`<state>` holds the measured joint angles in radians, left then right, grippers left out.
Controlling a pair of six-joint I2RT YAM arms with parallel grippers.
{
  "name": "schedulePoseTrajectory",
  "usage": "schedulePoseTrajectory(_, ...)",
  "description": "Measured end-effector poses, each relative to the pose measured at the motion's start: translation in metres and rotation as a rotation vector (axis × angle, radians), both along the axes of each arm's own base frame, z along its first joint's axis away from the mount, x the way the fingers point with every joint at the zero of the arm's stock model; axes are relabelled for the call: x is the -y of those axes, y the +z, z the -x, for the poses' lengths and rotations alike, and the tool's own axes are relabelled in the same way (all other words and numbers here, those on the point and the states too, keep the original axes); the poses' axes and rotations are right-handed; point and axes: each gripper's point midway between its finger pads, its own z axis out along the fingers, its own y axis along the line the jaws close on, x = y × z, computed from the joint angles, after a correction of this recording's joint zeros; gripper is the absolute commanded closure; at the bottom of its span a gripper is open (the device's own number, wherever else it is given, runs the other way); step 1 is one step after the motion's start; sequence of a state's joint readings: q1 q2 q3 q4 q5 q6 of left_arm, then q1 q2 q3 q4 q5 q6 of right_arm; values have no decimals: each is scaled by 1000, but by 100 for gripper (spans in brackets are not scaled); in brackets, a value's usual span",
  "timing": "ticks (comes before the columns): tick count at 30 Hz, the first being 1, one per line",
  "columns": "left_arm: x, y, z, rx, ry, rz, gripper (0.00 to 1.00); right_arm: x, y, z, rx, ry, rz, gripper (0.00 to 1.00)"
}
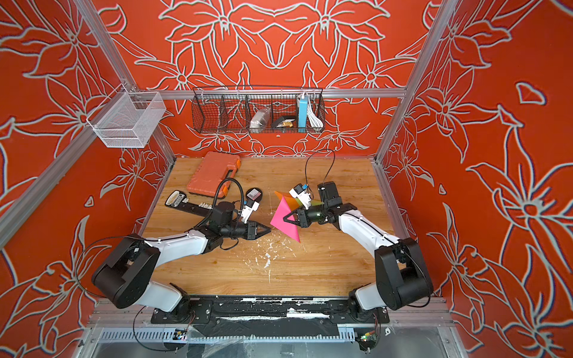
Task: Fold the square paper diagonally
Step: Fold the paper at the center of the board.
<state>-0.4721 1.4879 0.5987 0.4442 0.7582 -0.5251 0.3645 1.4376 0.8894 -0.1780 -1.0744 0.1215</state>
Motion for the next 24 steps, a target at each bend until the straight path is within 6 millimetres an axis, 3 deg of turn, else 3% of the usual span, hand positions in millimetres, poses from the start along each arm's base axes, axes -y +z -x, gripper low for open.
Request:
schedulePoseTrajectory(13,9,6,-4,-2,-35,52,67,-1,0,5,-11,19,-23,85)
schedulePoseTrajectory(24,13,17,-5,32,-50,91,83,-2,1,6,-27,24,-33,85)
